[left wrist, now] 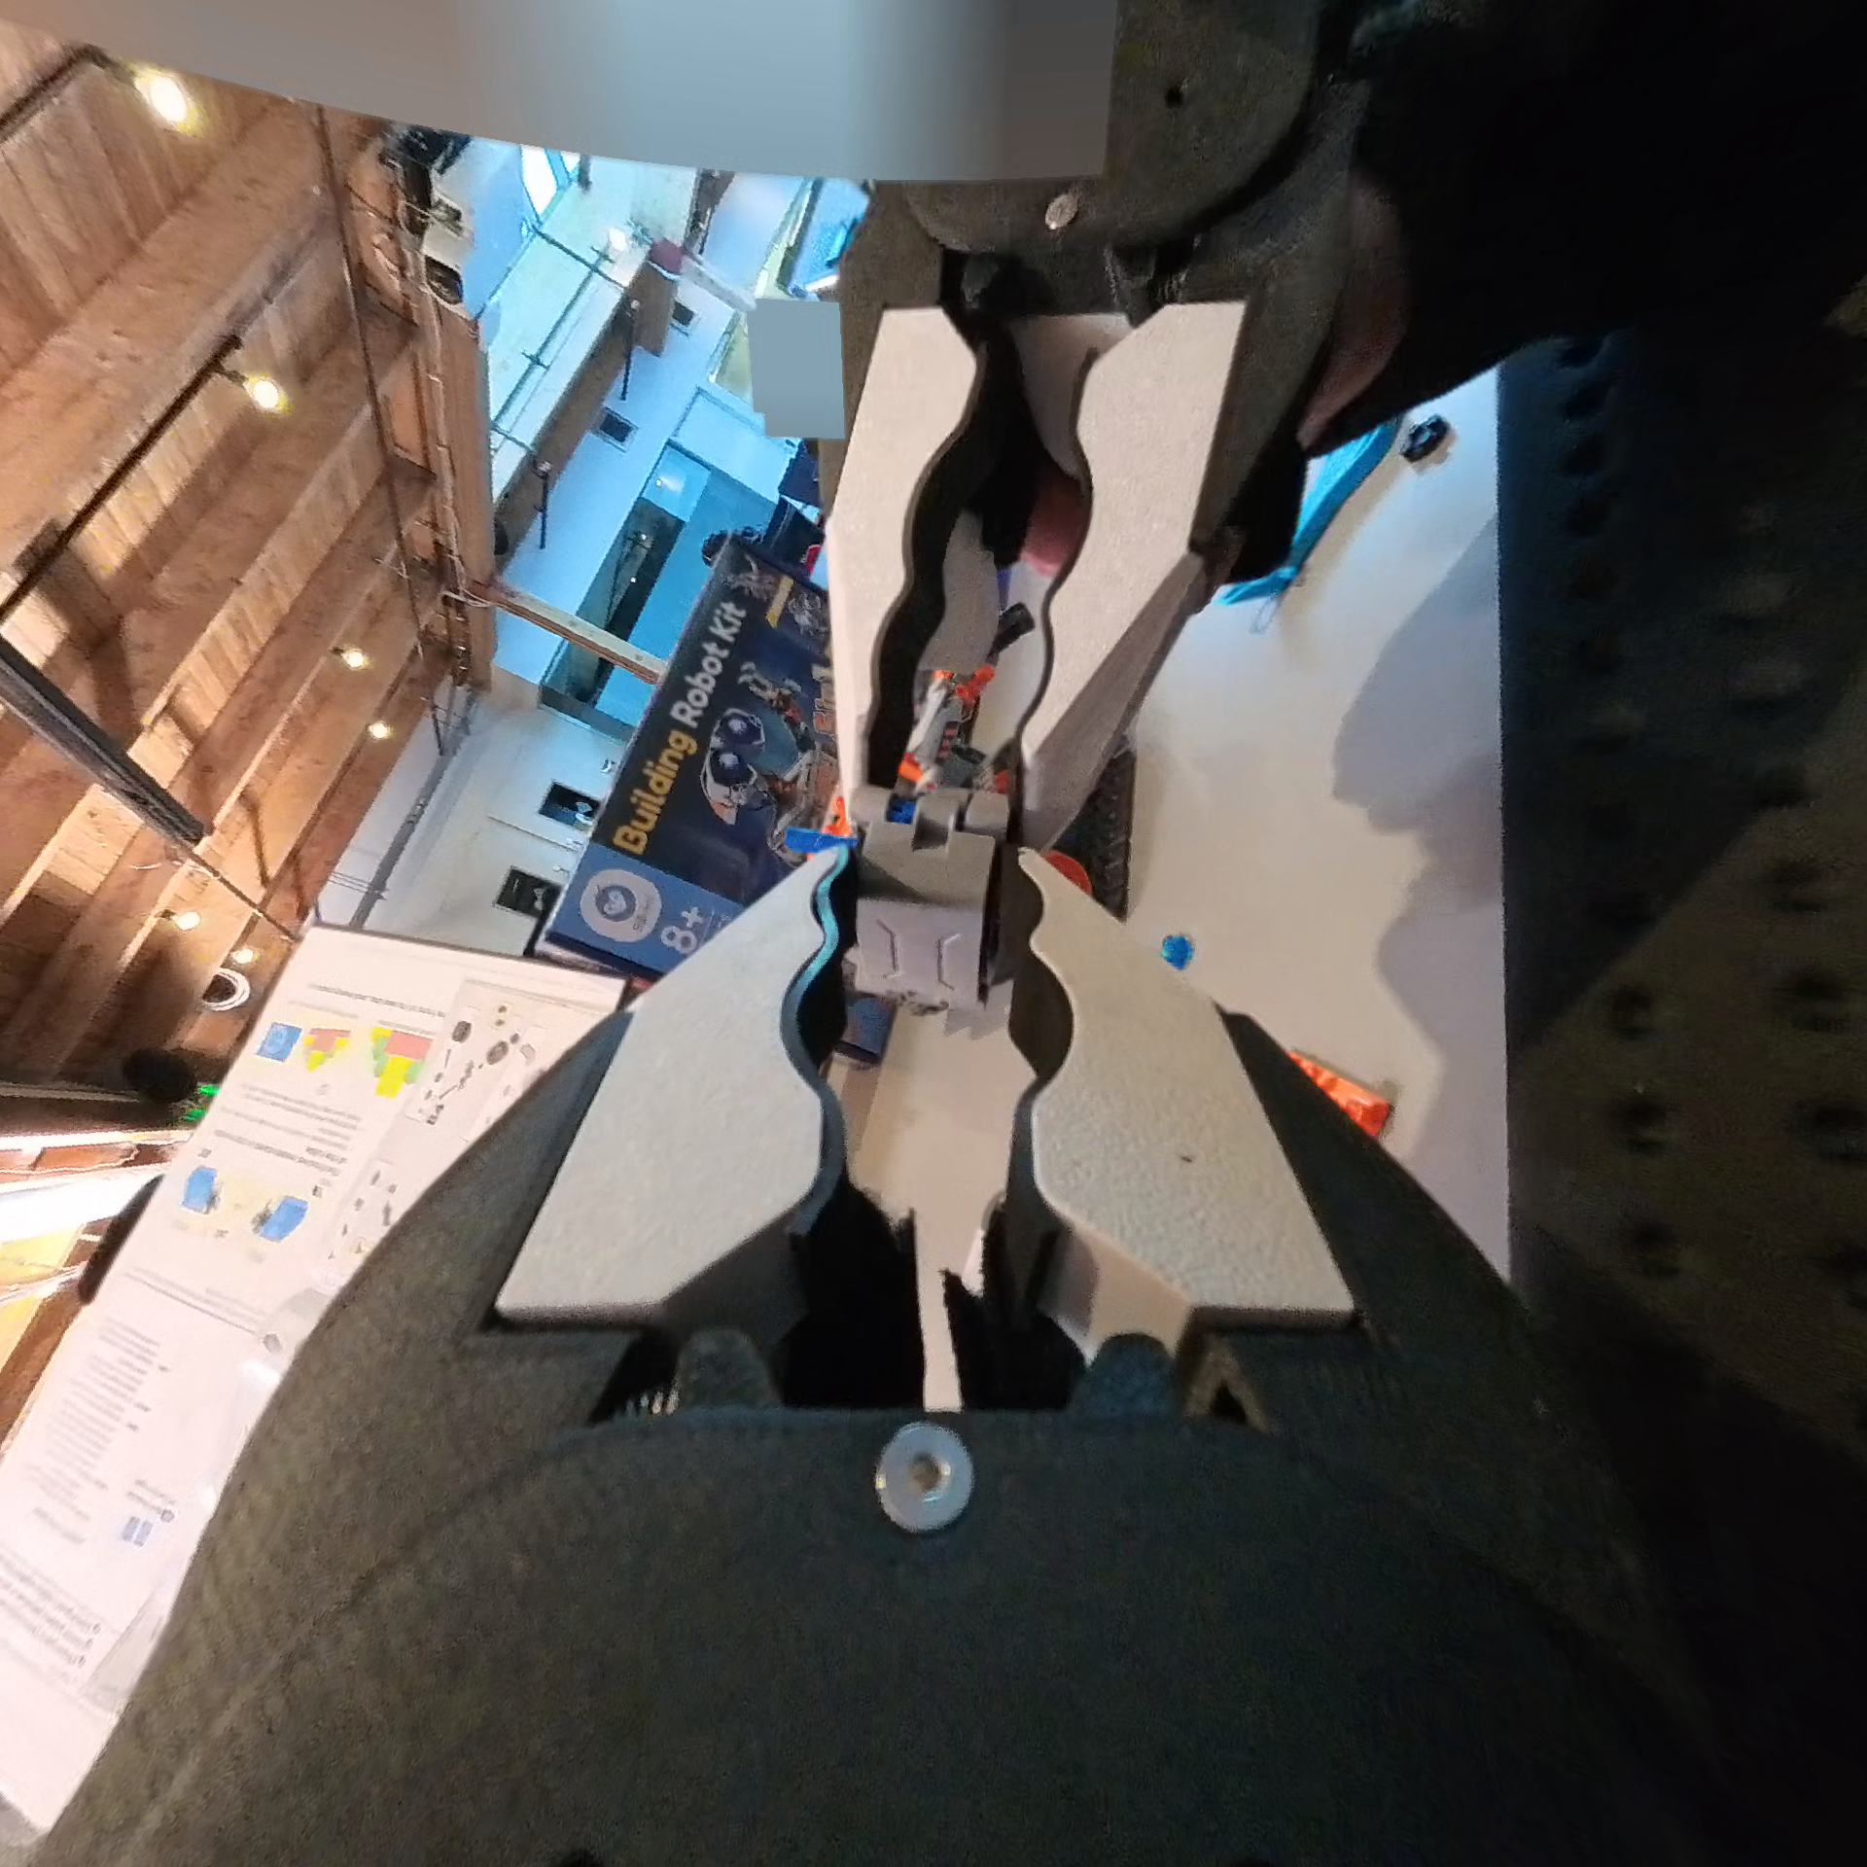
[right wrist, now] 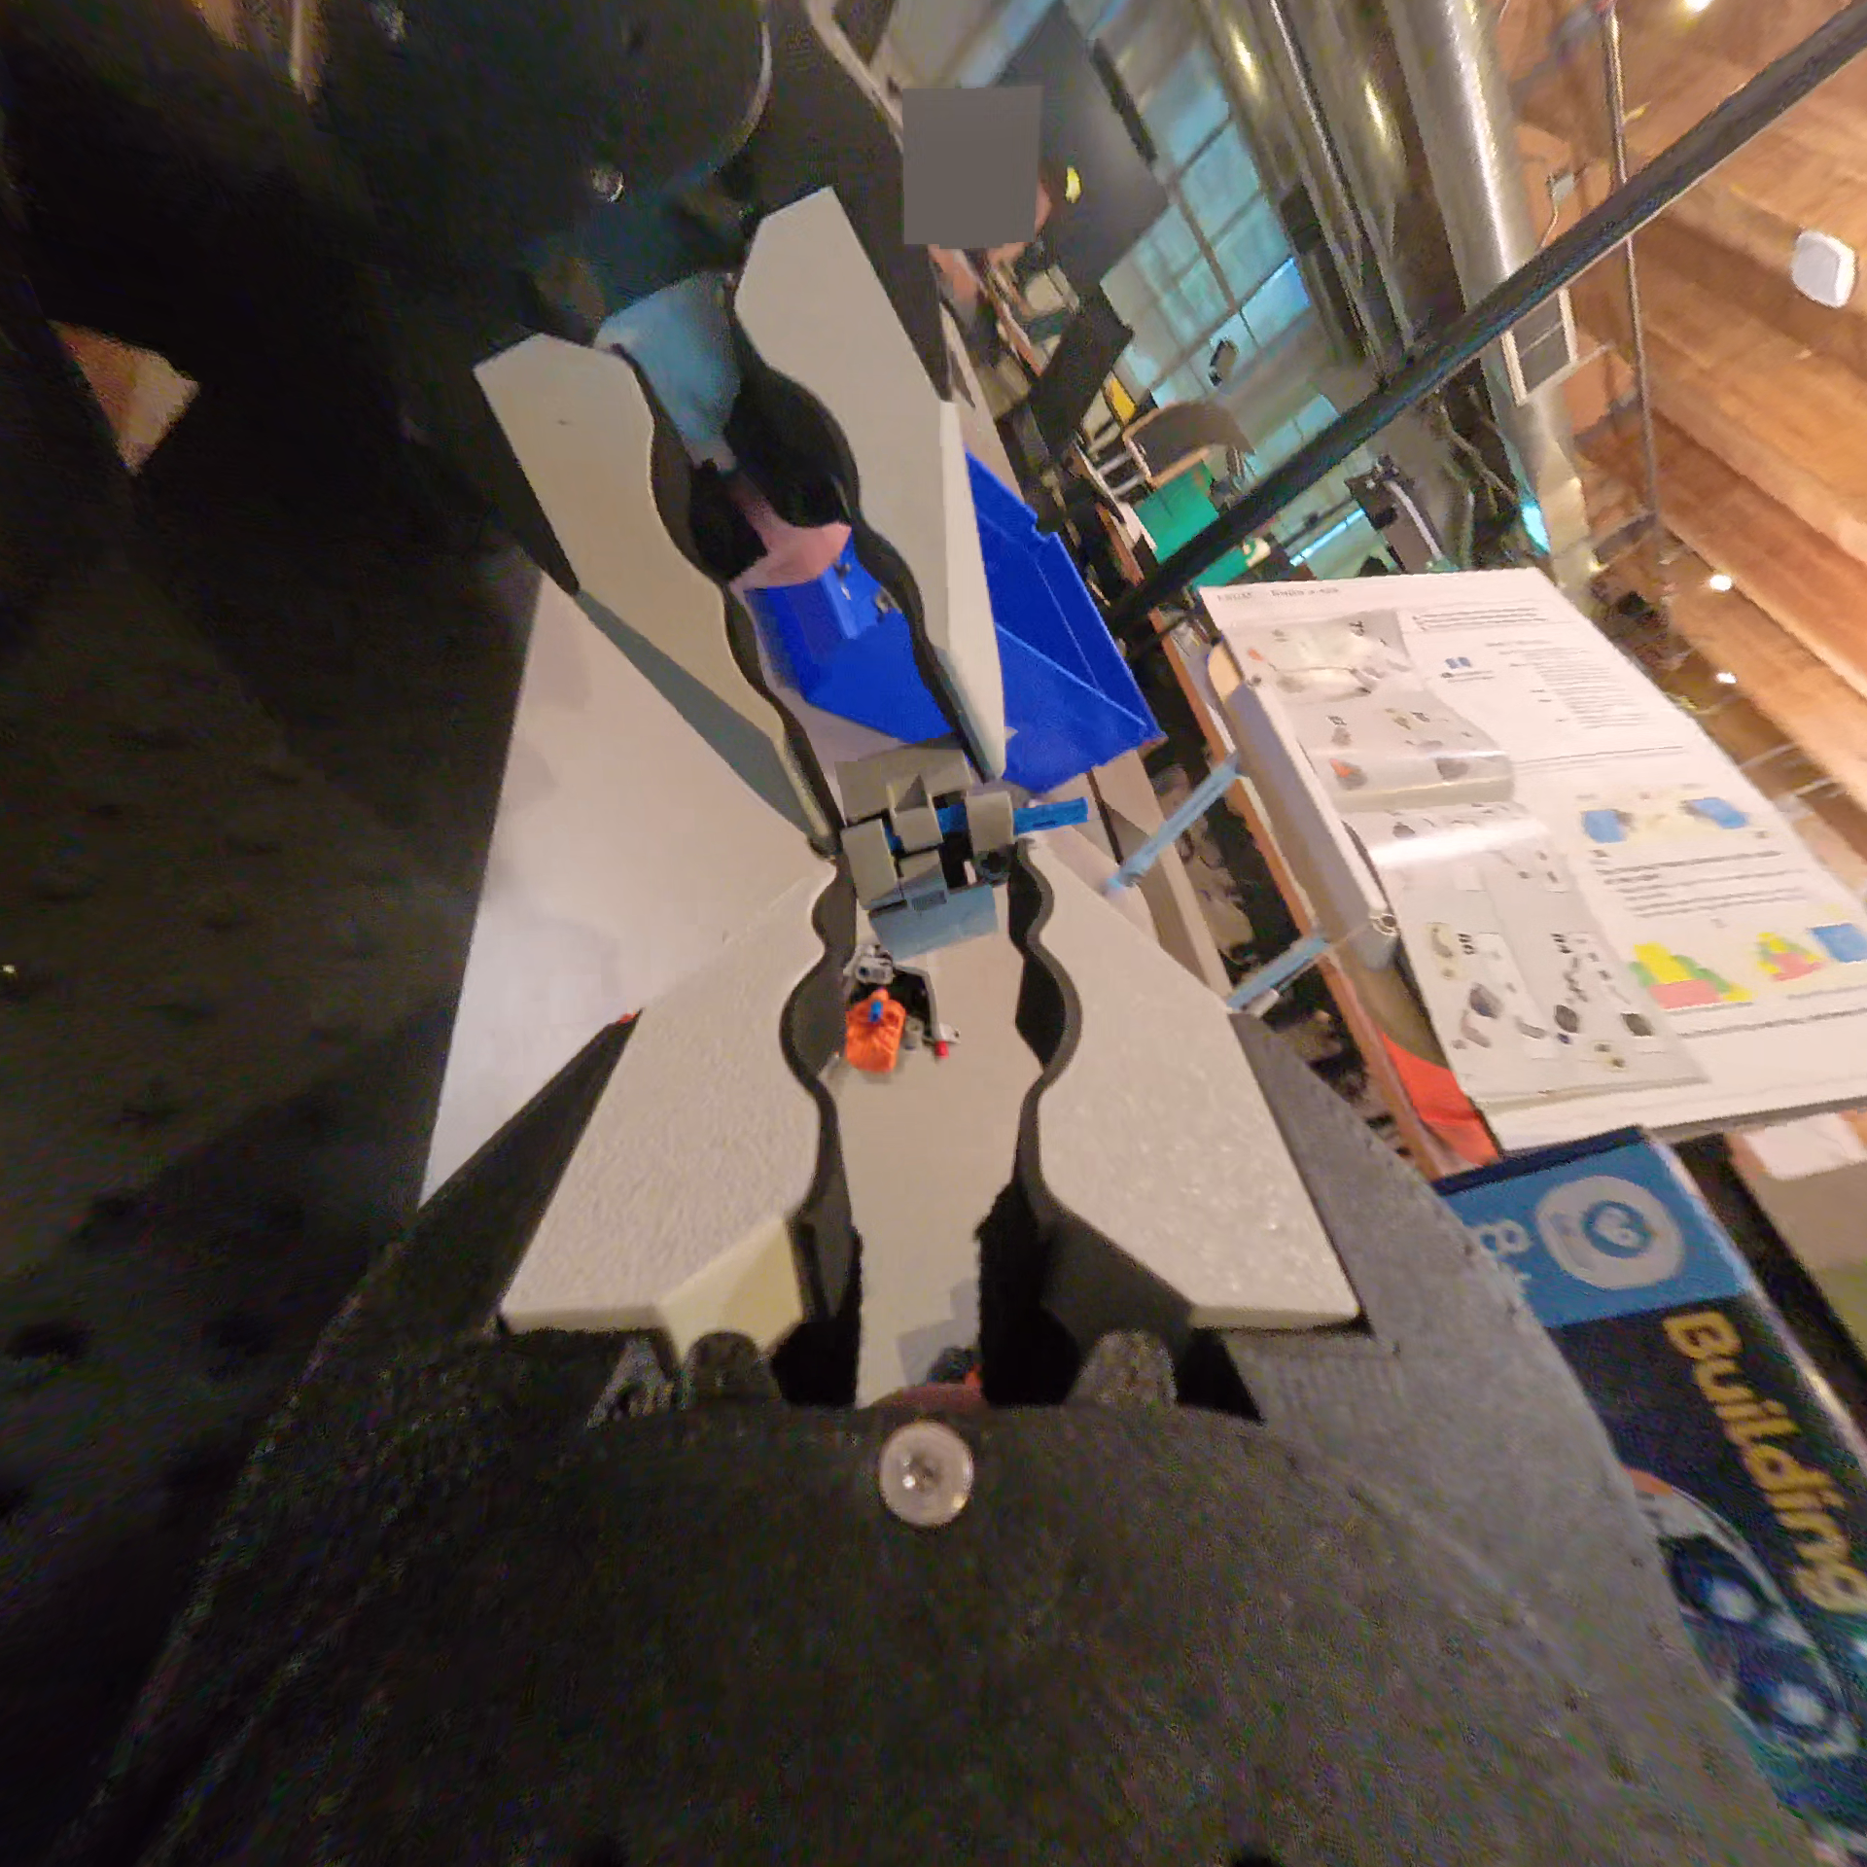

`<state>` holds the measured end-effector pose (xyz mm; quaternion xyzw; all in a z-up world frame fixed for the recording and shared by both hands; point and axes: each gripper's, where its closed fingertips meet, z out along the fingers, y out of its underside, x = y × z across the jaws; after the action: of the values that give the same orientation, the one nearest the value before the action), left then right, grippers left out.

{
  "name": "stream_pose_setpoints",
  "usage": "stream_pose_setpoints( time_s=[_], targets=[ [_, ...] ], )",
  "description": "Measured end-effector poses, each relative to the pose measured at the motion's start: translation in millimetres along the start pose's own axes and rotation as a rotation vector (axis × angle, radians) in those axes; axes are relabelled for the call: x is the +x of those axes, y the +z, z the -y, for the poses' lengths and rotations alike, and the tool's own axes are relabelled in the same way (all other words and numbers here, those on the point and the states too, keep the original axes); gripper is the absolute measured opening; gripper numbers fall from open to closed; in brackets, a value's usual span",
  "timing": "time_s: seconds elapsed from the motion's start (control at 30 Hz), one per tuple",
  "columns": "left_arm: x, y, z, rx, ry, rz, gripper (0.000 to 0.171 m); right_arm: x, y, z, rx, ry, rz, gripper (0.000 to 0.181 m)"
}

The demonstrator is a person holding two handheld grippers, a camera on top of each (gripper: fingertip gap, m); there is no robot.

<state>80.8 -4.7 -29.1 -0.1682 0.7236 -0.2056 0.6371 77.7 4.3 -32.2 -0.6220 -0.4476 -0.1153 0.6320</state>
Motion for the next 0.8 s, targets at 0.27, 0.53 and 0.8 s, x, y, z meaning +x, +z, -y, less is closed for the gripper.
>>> stream_pose_setpoints(
  time_s=[0.27,0.53,0.8],
  targets=[
    [-5.8,-11.6,7.4,0.1,-0.157,-0.048,0.031,3.0,-7.2,6.7,0.106,0.133,0.06,0.028],
    [1.8,-6.7,-6.1,0.056,-0.201,-0.111,0.025,-4.4,-5.8,10.1,0.124,0.111,0.089,0.028],
    [0.3,-6.6,-1.4,0.004,-0.022,-0.001,0.023,-3.5,-8.9,7.7,0.146,0.078,0.089,0.029]
  ],
)
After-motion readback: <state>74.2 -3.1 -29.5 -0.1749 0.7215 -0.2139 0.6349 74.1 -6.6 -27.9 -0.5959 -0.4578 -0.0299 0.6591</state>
